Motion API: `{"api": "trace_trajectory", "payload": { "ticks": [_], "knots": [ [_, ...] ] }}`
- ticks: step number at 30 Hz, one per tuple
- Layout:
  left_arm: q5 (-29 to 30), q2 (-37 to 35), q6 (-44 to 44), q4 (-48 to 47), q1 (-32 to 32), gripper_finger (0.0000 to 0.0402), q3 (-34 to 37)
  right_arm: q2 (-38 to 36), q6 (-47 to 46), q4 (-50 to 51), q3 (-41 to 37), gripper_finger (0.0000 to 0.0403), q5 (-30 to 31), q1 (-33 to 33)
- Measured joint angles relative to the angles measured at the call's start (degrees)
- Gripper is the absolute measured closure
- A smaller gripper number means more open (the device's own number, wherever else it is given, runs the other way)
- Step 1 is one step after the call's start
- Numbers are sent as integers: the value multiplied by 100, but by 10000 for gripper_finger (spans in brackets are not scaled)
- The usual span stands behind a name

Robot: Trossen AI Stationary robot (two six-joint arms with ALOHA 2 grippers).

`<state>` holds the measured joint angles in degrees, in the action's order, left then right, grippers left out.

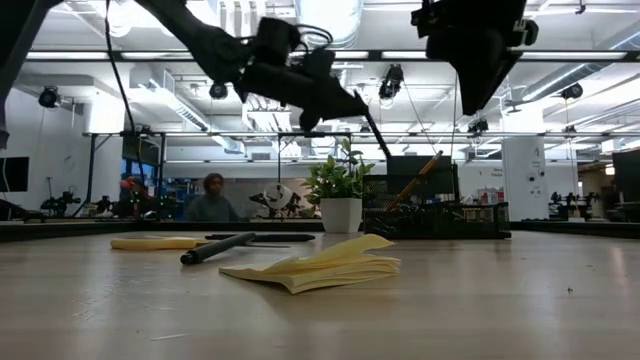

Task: Pick and place office supplies into organizer
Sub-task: Put the middle black pen into the desk organizer, then put the bottom black pen into the desk organizer

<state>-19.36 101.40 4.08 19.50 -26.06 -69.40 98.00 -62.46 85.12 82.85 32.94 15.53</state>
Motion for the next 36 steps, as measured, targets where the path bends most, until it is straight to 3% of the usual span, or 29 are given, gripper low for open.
{"api": "trace_trajectory", "payload": {
  "ticks": [4,10,14,23,27,31,34,36],
  "knots": [
    [468,300,-17,-120,55,390,-65,0,-113,-2,-1,278,1,0],
    [513,423,-14,-247,94,378,-183,0,-184,-7,-2,284,3,0],
    [898,420,-22,-413,173,335,-182,0,-57,-13,-2,283,20,-2],
    [908,129,145,-1275,382,231,-170,0,119,-227,-4,284,154,-17],
    [899,-700,-325,-2495,468,223,-123,0,1624,-1372,-53,291,-110,-67],
    [897,-1400,-1052,-4268,562,222,263,22,3544,-3110,-379,301,-1078,-431],
    [867,-2019,-815,-4673,650,222,1019,22,4002,-4496,-726,313,-1993,-872],
    [878,-2491,-284,-4535,762,222,1670,27,4108,-5146,-878,321,-2280,-1144]
  ]
}}
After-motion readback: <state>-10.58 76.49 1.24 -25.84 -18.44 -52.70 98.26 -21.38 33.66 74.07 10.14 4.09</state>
